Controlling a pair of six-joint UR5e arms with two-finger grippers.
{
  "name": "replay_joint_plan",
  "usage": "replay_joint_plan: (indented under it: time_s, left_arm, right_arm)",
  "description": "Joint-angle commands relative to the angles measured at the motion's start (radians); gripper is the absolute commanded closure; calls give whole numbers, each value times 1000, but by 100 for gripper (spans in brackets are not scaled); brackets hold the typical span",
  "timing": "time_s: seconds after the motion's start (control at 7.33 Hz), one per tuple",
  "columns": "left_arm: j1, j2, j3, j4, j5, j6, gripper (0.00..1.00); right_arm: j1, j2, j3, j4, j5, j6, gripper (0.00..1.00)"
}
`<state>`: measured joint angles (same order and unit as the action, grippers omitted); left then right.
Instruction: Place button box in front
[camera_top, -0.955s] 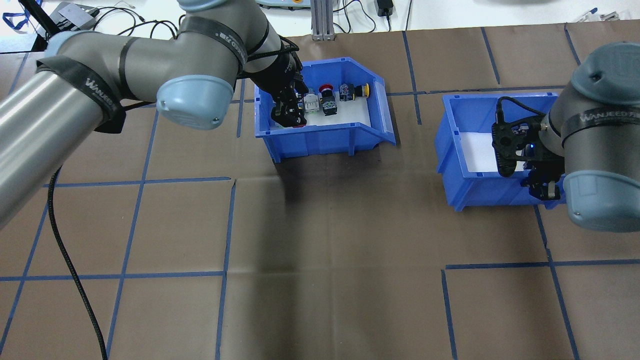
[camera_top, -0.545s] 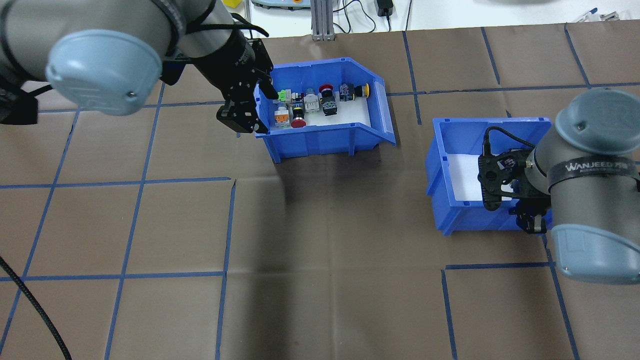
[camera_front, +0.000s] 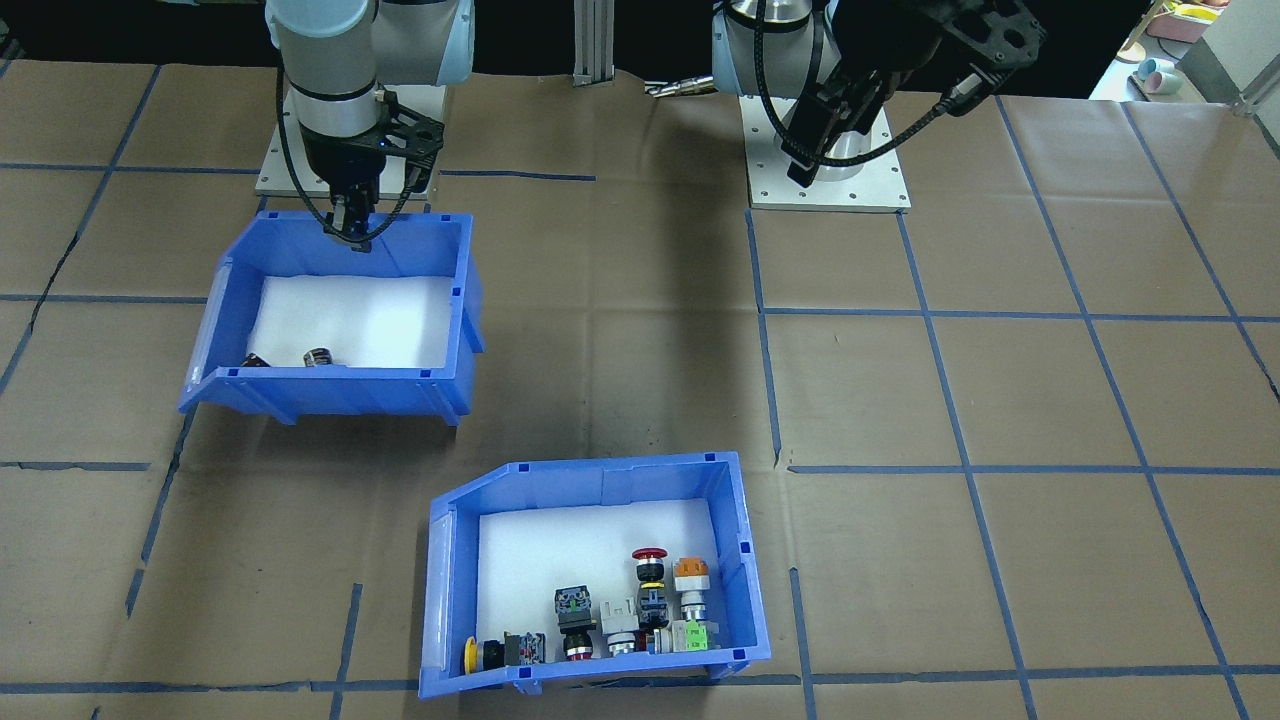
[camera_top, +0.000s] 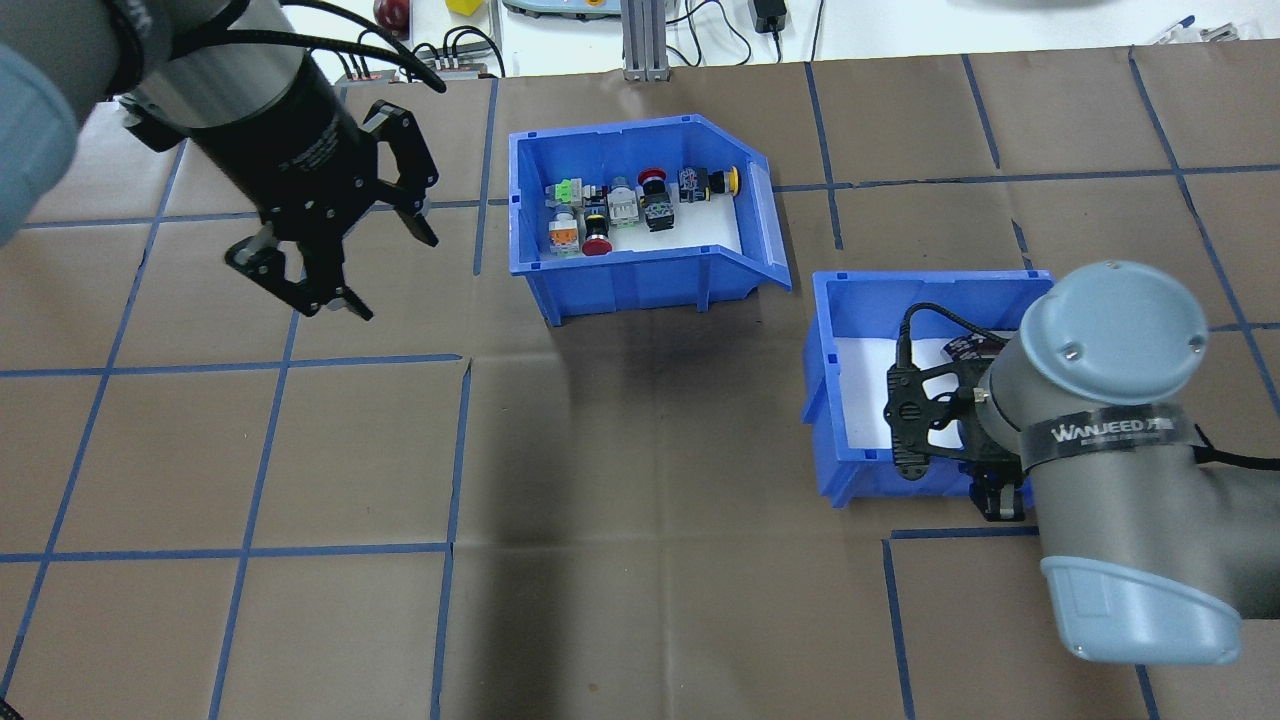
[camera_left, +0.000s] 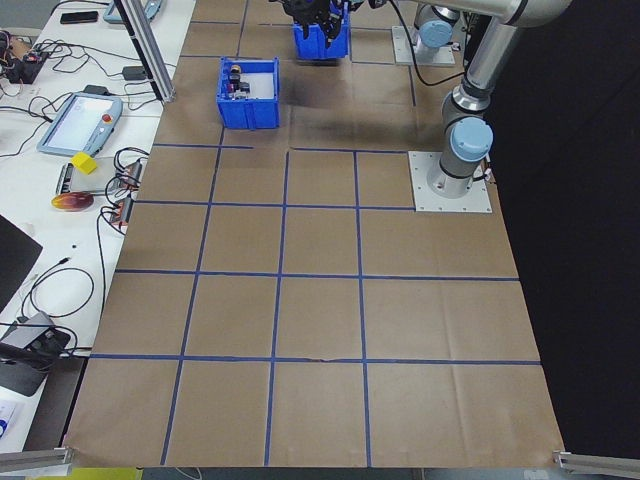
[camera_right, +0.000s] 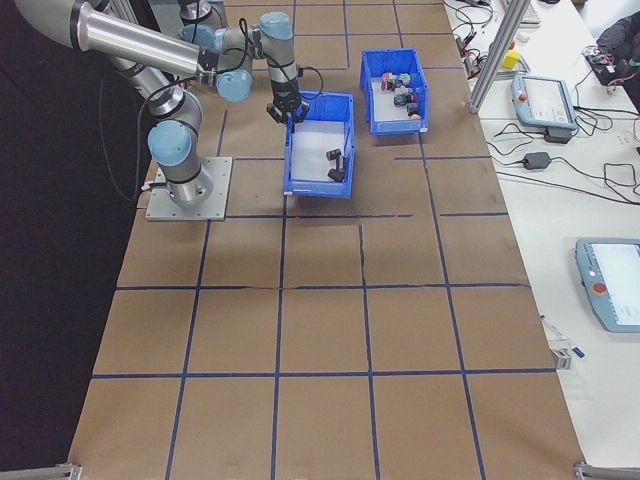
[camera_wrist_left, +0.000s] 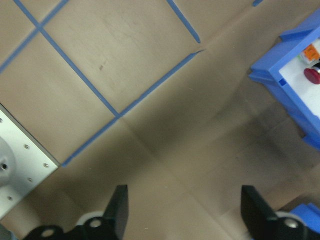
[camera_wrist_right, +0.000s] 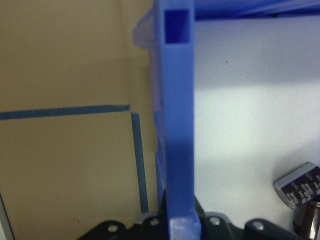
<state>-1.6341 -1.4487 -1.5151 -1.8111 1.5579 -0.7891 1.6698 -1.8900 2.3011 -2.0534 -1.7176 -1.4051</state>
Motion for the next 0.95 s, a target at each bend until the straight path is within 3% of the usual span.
replay_joint_plan:
  time_s: [0.0,0.14,0.41,0.68,0.82]
  left_arm:
    - [3,63,-29,-27,16,414,0]
    - [5,68,-34,-14,8,615,0]
    - [7,36,-36,31,7,803,0]
    - [7,8,-36,124,7,881,0]
    - [7,4,-37,125,13,881,0]
  right_arm:
    - [140,6,-2,-10,-1,168,91]
    - [187,22,-5,-46,-1,213,91]
    - [281,75,-9,-101,-7,302,91]
    - [378,167,-59,-123,-10,374,90]
    - [427,231,-89,-126,-42,409,90]
